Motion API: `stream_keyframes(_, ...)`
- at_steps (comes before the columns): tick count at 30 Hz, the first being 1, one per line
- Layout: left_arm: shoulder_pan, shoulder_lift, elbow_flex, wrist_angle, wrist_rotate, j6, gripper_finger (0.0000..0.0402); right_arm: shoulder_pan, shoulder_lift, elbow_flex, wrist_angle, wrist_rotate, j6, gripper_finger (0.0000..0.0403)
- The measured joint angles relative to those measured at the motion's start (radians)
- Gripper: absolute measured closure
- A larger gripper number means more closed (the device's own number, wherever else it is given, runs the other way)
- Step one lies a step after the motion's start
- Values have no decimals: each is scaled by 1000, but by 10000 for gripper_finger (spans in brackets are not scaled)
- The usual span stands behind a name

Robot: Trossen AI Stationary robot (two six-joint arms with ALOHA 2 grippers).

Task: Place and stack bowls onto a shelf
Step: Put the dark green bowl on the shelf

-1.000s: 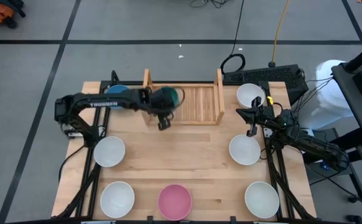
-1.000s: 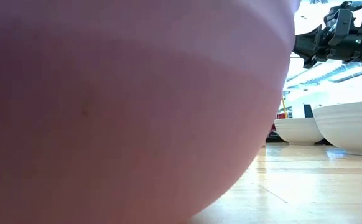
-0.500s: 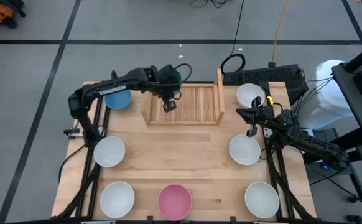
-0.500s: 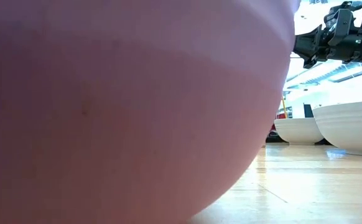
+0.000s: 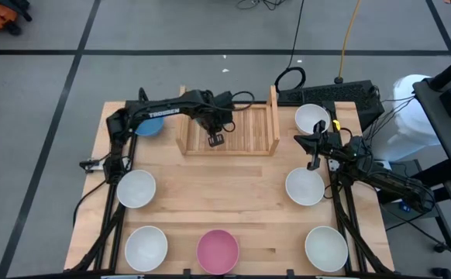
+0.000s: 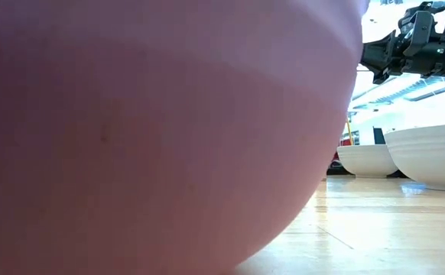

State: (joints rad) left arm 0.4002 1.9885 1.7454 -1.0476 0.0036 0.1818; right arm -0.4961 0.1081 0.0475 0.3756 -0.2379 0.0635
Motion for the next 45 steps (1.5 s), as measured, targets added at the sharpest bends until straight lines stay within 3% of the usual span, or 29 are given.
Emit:
stream_keyframes(29, 62, 72, -7, 2, 61, -118, 396, 0, 0, 0, -10, -2, 0, 403)
stream_keyframes(35, 67, 72, -7, 1, 129, -142, 396, 0, 0, 0, -10, -2, 0, 403)
stream_keyframes(45, 68, 71, -7, -3, 137, -146, 342, 0, 0, 0, -10, -2, 0, 403)
